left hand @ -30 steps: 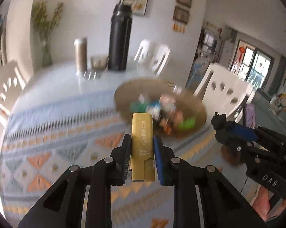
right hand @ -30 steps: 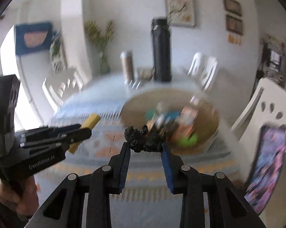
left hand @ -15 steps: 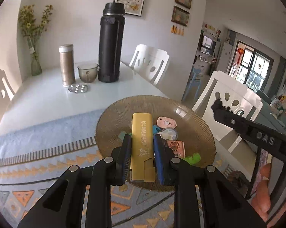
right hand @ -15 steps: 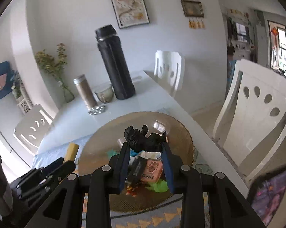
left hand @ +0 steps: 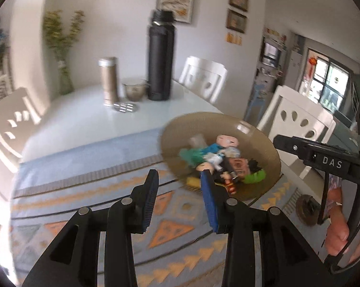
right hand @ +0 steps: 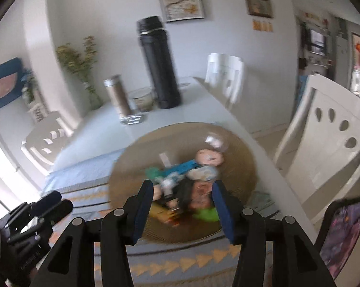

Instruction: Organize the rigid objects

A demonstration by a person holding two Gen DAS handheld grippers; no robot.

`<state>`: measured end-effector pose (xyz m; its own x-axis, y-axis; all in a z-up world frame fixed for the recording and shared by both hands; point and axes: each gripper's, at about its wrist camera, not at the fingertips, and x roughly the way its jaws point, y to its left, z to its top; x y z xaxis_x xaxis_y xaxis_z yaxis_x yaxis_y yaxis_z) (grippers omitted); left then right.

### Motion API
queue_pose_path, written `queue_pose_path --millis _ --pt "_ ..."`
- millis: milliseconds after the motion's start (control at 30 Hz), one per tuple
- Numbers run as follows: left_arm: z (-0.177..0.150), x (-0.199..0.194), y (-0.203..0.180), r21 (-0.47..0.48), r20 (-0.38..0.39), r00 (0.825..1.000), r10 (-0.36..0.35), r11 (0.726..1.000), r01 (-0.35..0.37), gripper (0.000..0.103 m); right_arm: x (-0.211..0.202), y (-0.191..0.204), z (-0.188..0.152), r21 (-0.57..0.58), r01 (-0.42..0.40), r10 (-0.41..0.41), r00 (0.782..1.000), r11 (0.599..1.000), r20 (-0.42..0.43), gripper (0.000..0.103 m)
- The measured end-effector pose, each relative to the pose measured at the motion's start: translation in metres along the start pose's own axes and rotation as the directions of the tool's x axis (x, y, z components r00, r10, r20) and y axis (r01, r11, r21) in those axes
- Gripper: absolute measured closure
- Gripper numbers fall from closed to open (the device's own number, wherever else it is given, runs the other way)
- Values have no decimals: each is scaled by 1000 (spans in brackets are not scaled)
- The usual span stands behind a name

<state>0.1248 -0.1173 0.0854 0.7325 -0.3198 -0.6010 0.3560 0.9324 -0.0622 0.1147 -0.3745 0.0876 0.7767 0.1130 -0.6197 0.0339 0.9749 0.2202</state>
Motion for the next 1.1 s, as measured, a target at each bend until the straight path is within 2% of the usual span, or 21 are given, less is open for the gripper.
queue_pose_path --millis 100,167,233,267,300,367,433,500,567,600,700,800,967,1100 --pt "-10 -50 23 -15 59 996 73 997 -72 69 -21 29 -7 -52 -58 59 998 997 15 53" --pt "-17 -81 39 -62 88 990 106 993 -101 64 -36 52 -15 -101 -89 92 995 991 35 53" --pt "-26 -109 53 -127 120 982 148 983 -133 47 -44 76 -26 -143 -127 134 990 982 40 53" --pt "-29 -118 58 -149 135 977 164 978 -144 26 -46 88 -33 -165 -146 155 987 975 39 53" --pt "-36 -128 61 -170 161 970 183 973 -156 17 -46 100 -41 -184 -160 169 985 970 38 53" --pt "-53 -139 63 -185 187 957 220 965 -186 17 -41 121 -60 -217 -181 190 982 959 20 53" --pt "-71 -135 63 -181 171 948 270 954 -239 17 -33 137 -83 -254 -192 202 979 948 13 53" --pt "-99 -119 63 -192 146 928 343 930 -313 16 -22 149 -110 -301 -183 202 979 936 30 53" --pt "-120 -101 66 -210 113 925 363 919 -335 16 -9 157 -133 -344 -146 175 983 927 54 53" --pt "-131 -87 68 -221 82 927 366 914 -341 17 0 159 -140 -348 -123 146 988 929 40 53" --pt "-141 -71 68 -210 69 919 387 907 -366 17 18 149 -147 -286 -181 177 983 941 -40 53" --pt "-147 -67 66 -200 73 907 415 897 -395 16 26 144 -149 -288 -131 129 991 949 -27 53" --pt "-151 -66 73 -219 44 912 409 894 -390 16 38 141 -153 -280 -124 112 992 952 -59 53" --pt "-152 -58 75 -220 -8 906 423 883 -414 16 46 141 -153 -274 -116 92 991 955 -96 52"
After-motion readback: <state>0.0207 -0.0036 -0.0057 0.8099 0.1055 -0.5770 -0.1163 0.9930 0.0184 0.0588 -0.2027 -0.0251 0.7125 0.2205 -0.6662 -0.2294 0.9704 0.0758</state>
